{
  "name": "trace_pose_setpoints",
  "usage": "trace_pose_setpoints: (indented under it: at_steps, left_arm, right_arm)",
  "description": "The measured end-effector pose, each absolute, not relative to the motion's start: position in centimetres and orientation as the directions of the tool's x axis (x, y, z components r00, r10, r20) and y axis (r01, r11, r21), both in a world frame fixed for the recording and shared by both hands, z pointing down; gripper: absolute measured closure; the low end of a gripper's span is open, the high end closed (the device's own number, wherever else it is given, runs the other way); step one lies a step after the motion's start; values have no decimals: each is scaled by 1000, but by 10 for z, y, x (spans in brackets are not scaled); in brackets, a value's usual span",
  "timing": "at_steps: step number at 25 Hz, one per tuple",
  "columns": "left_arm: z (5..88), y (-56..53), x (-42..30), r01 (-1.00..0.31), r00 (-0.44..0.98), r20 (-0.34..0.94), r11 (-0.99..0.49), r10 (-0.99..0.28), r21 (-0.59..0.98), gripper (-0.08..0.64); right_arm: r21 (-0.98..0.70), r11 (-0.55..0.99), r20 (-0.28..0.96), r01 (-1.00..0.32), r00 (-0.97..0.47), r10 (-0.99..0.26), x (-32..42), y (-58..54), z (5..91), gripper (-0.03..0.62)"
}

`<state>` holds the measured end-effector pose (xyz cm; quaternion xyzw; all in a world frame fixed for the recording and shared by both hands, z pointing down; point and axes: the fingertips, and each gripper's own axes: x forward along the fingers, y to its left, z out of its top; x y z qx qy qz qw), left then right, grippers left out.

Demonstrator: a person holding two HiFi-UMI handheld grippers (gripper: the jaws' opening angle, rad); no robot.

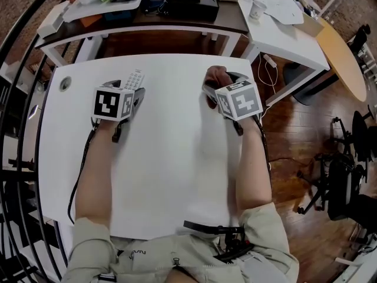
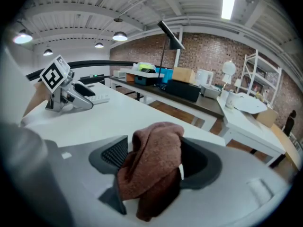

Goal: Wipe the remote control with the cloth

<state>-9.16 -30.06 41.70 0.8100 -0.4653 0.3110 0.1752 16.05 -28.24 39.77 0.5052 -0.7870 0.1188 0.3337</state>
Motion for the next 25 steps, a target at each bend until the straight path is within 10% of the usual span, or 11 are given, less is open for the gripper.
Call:
trace_pose_setpoints:
  at_steps: [10, 25]
  left_arm:
    - [421, -306, -88, -848, 407, 707, -527, -578, 58, 218]
    - [409, -302, -86, -852, 404, 615, -523, -677, -15, 316]
  right_arm:
    - [204, 461, 681, -863, -213, -701, 161, -283, 412, 266]
    - [251, 475, 635, -843, -227, -739, 158, -281, 407, 448]
